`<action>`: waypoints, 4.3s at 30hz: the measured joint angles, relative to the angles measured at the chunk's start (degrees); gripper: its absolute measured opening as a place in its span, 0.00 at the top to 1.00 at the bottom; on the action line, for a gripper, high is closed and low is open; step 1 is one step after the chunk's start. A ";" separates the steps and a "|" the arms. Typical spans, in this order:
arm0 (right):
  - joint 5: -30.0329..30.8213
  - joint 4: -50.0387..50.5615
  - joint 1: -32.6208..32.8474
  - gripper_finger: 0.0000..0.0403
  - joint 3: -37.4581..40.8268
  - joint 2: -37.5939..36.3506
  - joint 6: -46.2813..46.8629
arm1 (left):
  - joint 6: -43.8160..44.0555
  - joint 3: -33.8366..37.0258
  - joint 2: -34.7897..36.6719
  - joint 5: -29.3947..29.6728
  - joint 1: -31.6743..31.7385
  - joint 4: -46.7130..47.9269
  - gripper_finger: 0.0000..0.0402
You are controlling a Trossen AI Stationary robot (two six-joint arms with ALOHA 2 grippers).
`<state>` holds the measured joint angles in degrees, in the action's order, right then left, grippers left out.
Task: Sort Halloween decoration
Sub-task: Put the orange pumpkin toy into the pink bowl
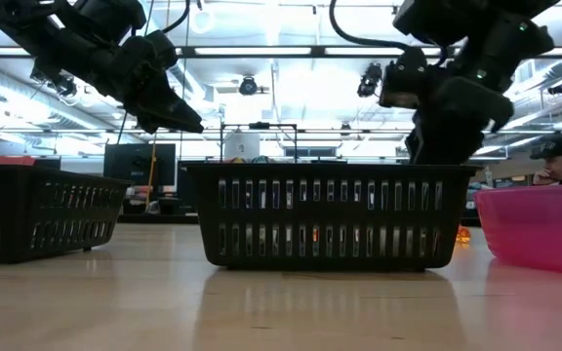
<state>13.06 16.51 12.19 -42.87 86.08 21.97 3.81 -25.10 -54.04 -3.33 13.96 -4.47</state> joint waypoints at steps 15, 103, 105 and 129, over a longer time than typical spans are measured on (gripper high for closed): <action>2.53 2.13 -0.35 0.42 1.40 4.88 -2.53 | 0.00 0.00 0.00 0.00 0.00 -0.02 0.71; -5.23 38.66 -2.64 0.49 -22.09 18.84 20.28 | 1.96 -0.02 -0.01 0.00 0.00 -1.61 0.71; -5.20 39.93 -2.98 0.49 -22.08 20.05 20.94 | 1.97 -0.01 -0.02 0.00 0.00 -1.25 0.71; -8.52 38.48 -4.02 0.79 -22.00 21.41 15.91 | 1.80 -0.02 0.00 0.00 -0.02 -0.72 0.71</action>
<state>4.54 54.99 8.16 -64.87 107.49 37.88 5.62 -25.12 -54.04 -3.33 13.93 -5.19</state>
